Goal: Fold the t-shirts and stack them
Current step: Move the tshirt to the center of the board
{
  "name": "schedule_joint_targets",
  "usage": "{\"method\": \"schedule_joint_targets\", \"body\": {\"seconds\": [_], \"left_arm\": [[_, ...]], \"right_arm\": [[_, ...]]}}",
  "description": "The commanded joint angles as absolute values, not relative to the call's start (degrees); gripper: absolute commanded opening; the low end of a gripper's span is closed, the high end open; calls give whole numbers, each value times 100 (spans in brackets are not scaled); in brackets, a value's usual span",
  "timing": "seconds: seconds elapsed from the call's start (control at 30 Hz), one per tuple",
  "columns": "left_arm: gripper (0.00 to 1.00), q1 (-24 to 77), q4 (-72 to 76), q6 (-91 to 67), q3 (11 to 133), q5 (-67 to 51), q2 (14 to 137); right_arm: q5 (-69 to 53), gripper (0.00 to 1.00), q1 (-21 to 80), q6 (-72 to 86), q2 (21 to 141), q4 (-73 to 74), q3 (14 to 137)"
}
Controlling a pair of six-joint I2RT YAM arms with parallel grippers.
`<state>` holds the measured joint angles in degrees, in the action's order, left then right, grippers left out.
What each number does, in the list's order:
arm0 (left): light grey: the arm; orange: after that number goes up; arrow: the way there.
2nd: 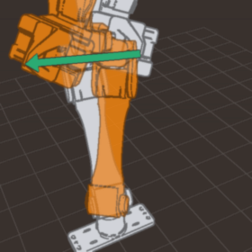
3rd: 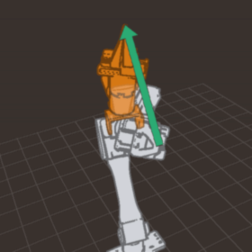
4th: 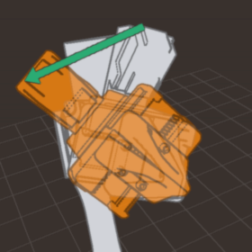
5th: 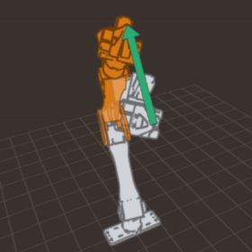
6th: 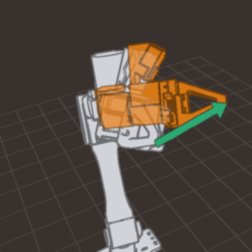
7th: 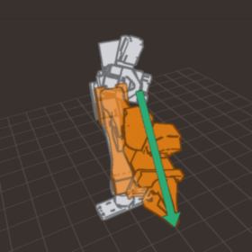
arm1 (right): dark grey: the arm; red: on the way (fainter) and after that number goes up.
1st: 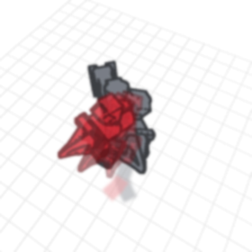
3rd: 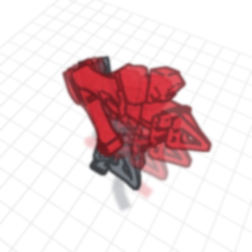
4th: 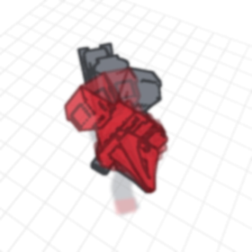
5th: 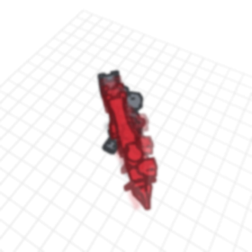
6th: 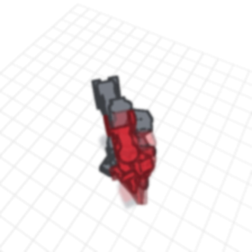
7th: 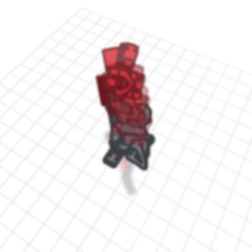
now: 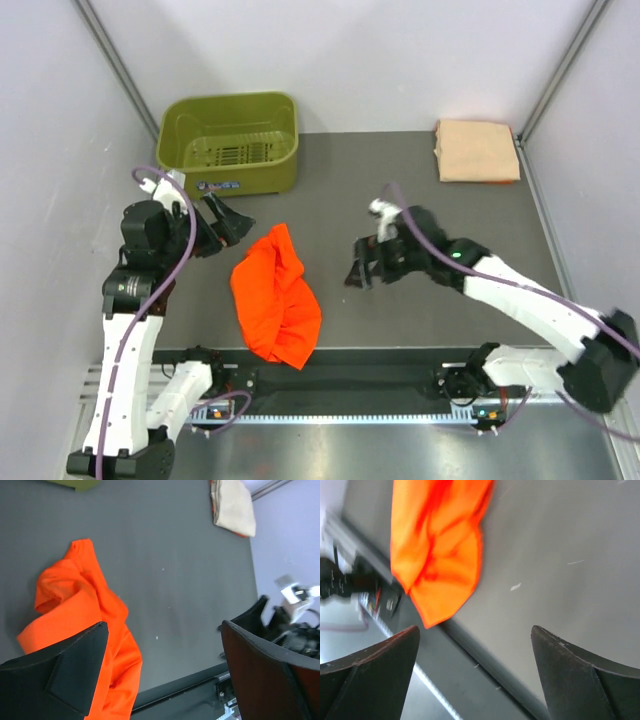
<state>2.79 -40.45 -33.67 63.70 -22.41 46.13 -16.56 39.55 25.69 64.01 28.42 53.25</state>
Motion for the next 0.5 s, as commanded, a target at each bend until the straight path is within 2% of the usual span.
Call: {"method": "schedule_joint_targets", "body": {"seconds": [0.0, 0.17, 0.4, 0.47], "left_arm": [[99, 281, -4544, -3014, 6540, -2074, 4360], [99, 272, -4544, -3645, 6039, -2048, 3956], [99, 272, -5036, -4614, 5670, -1328, 3078], [92, 272, -5027, -4509, 5564, -1493, 2954]], "right_arm": [[-1836, 90, 4929, 2996, 7301, 2305, 5343], [-1424, 90, 5835, 3094, 8734, 2136, 5931], [-906, 86, 5880, 2646, 9859, 2145, 6767], [-896, 85, 5828, 2462, 10080, 2162, 7143]]}}
